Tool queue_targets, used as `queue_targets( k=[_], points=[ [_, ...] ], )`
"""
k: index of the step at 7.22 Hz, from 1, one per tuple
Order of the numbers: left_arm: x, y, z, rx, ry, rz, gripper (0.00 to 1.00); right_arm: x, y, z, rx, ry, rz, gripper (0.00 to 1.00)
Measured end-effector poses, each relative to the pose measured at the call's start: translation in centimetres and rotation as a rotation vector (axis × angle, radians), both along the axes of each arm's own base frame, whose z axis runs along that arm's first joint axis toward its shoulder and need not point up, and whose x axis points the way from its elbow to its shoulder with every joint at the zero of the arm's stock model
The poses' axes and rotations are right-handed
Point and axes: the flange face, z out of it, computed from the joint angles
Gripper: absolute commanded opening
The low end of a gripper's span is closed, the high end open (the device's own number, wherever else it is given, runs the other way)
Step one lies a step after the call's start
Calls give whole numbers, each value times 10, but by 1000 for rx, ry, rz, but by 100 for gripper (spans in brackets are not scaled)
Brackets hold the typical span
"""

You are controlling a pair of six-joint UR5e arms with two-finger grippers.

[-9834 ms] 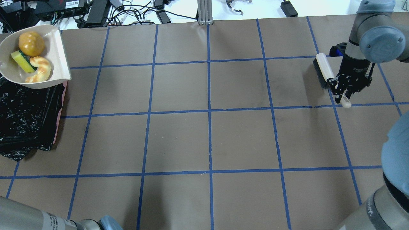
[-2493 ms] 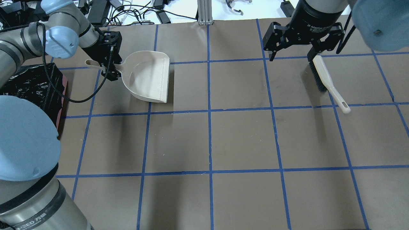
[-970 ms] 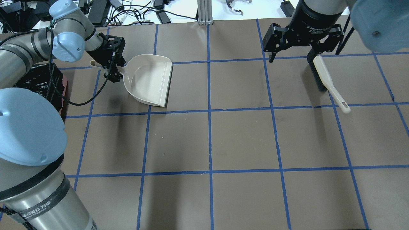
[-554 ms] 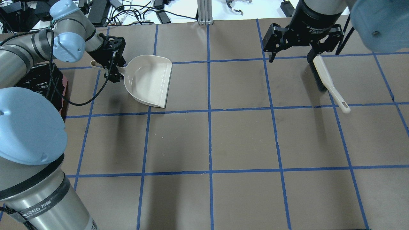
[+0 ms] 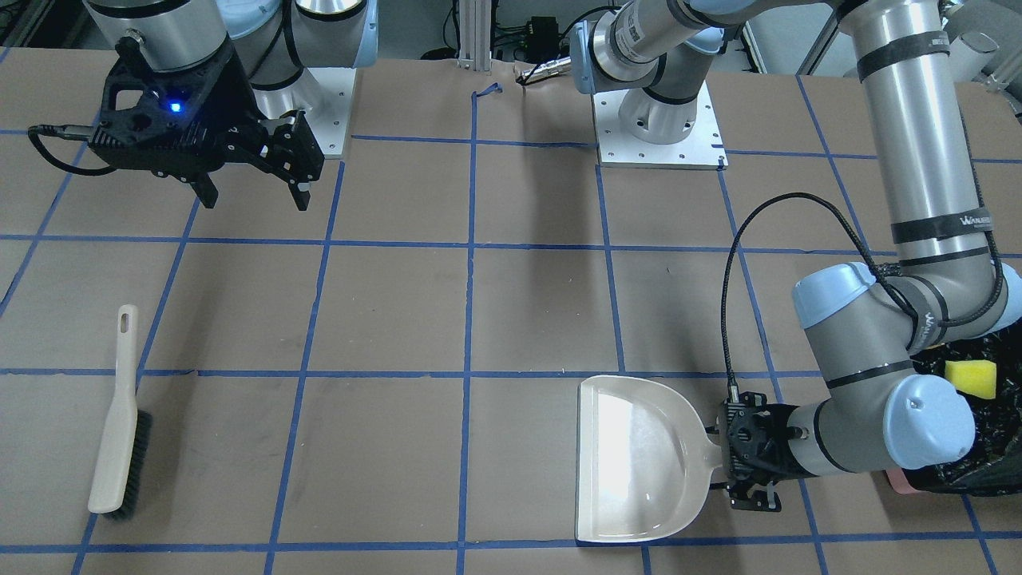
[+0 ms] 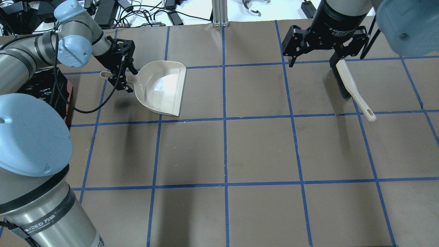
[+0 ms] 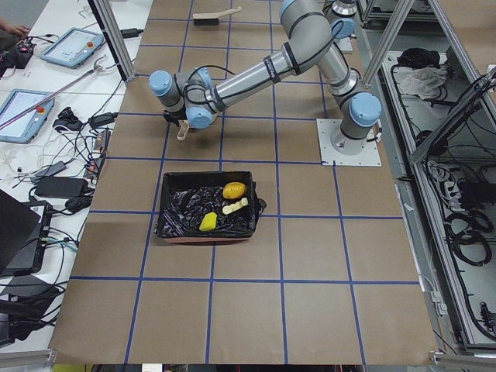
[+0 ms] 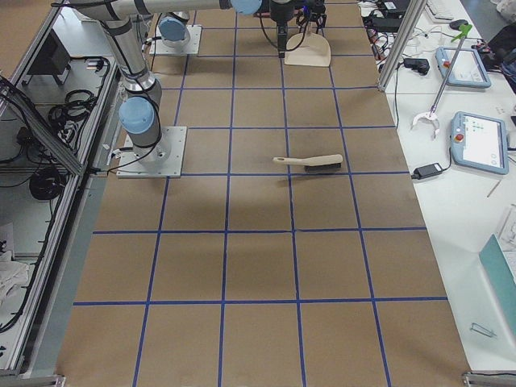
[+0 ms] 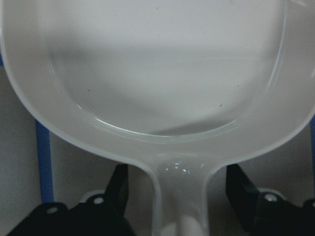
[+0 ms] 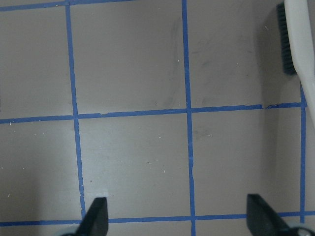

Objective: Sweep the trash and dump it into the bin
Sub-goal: 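Lower the dustpan onto the table with the left gripper, then open the left gripper and raise it away from the dustpan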

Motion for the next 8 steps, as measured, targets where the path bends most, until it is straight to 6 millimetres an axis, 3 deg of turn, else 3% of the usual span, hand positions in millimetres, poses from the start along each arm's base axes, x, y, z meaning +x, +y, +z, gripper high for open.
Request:
queue_targets(
  k=[2,5,6,8],
  points=[
    [-2,2,25,-26,-13,16,93,0,0,0,1,0,0,100],
    [1,21,93,-42,-38,99,100,0,0,0,0,0,1,100],
    [17,31,116,-41,-43,138,100,0,0,0,0,0,1,100],
    [67,51,154,-51,-81,227,100,1,0,0,1,0,1,100]
  ],
)
